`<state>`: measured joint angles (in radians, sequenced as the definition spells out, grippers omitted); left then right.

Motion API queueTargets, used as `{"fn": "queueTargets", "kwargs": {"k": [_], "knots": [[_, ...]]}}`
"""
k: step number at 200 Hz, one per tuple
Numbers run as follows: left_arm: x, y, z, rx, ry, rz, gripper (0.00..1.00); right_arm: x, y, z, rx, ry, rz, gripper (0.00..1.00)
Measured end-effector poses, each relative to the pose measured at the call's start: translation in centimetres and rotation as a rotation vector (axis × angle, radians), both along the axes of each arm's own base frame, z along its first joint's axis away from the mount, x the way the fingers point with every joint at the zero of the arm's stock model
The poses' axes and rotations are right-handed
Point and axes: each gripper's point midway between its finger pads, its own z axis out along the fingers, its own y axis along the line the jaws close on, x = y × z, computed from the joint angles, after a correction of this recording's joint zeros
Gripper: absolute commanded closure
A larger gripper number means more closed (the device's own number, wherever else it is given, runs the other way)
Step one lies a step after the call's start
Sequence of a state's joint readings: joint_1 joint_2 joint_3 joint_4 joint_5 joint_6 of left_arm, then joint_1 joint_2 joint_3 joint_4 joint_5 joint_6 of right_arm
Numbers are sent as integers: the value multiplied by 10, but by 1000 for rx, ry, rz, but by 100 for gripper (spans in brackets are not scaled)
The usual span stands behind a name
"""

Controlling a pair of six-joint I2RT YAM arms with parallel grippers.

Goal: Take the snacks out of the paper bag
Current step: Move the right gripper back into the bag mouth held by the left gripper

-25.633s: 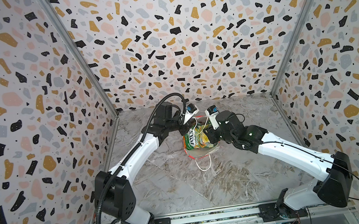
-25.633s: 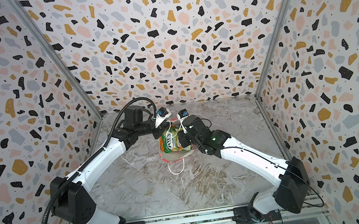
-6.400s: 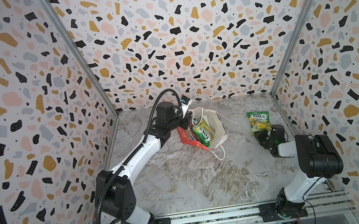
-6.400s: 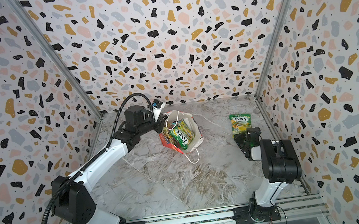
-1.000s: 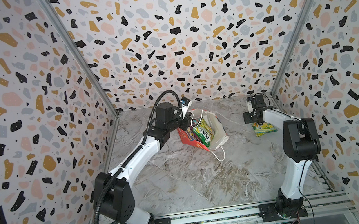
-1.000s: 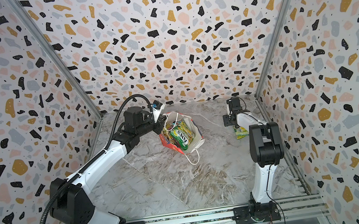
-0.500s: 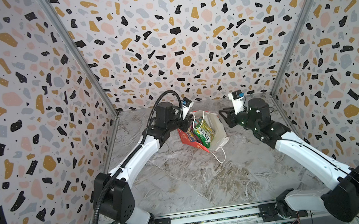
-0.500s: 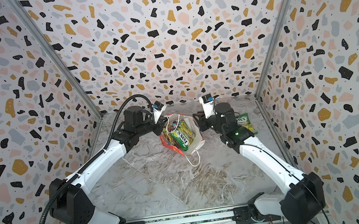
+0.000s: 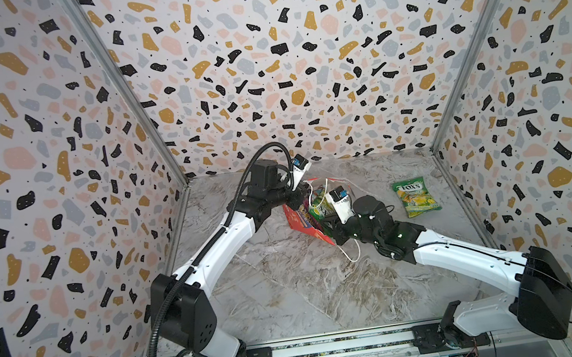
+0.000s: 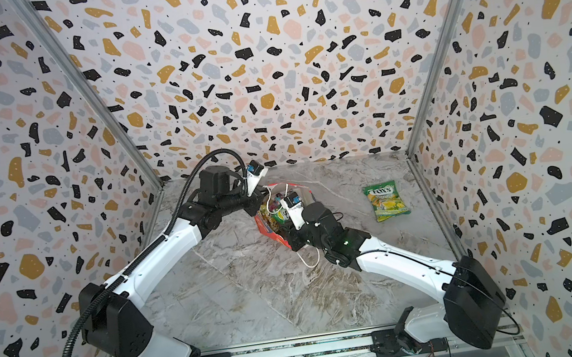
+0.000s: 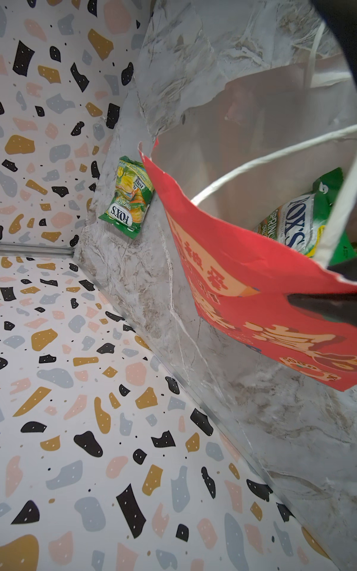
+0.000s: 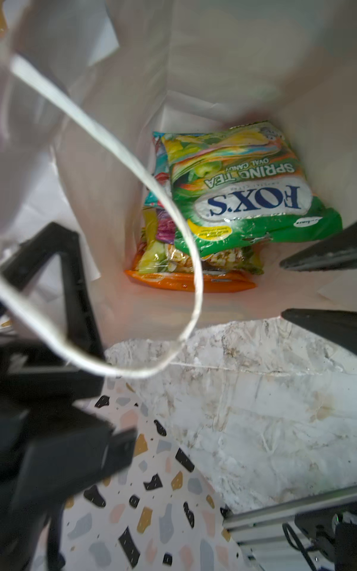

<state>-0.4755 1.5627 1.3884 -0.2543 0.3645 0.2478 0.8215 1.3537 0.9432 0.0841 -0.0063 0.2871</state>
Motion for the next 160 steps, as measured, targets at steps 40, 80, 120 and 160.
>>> {"fn": "queueTargets", "kwargs": {"k": [40, 80, 120, 160], "knots": [[-5, -3, -2, 11, 14, -13, 100, 15, 2, -24, -53, 13, -51, 56], [-7, -5, -2, 20, 15, -24, 100, 27, 3, -34, -66, 4, -95, 36], [-8, -6, -3, 26, 14, -29, 100, 39, -2, -43, -92, -9, -157, 33], [-8, -6, -3, 26, 13, -29, 100, 52, 4, -50, -114, -14, -188, 36]]}}
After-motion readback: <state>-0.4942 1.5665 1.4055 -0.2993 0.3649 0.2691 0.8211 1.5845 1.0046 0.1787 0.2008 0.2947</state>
